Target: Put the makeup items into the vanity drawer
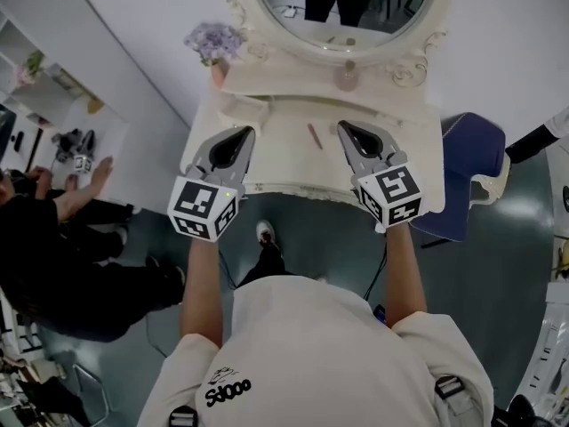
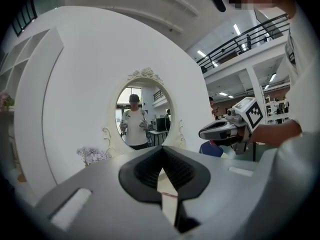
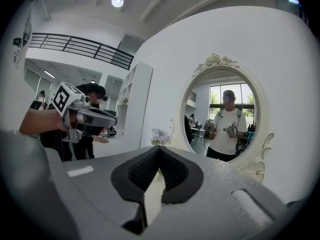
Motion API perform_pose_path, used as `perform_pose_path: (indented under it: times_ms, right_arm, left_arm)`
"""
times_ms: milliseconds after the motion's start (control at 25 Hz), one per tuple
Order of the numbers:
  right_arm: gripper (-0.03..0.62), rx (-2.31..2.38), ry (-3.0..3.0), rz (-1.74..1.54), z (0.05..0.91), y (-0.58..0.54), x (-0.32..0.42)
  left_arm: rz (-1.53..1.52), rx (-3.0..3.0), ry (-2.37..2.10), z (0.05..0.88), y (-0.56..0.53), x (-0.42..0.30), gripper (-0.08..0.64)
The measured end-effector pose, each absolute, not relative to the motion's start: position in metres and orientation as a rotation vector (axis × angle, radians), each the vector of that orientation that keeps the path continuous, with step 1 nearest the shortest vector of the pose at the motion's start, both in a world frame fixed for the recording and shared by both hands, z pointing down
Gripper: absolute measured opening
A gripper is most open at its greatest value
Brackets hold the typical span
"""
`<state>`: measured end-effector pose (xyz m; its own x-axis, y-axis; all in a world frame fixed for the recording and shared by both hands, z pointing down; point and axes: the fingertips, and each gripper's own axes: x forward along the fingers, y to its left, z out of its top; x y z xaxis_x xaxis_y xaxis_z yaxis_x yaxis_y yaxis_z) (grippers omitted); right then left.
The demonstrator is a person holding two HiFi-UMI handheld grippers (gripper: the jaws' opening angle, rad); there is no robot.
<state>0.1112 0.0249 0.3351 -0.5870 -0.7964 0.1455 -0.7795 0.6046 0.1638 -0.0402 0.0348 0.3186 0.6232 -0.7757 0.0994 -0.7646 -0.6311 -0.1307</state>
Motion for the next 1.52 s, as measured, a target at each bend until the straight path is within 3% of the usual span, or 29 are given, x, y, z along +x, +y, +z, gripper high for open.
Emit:
perform_pose_path:
  times_ms: [880, 1160, 1240, 1520]
  right_arm:
    - [0.003, 1.455, -2.43, 0.061, 0.372, -0.169, 0.061]
    - [0.006, 1.379, -2.336, 0.243, 0.444, -0.181, 0.081]
    - [0.051, 1.34, -2.316, 0.3, 0.468, -0.18, 0.087]
    - [0.08, 1.191, -2.236, 0.463, 0.553, -0.166, 0.095]
  left_arm:
    - [-0.403, -2.79, 1.121, 0.358, -0.188, -0.086, 0.02]
    - [-0.533, -2.85, 1.173, 0.408, -0.201, -0.075, 0.02]
    - [-0.565, -2.866, 1.197, 0.424, -0.199, -0.07, 0.02]
    - [-0.63, -2.895, 1.265, 0.467, -0.191, -0.053, 0.02]
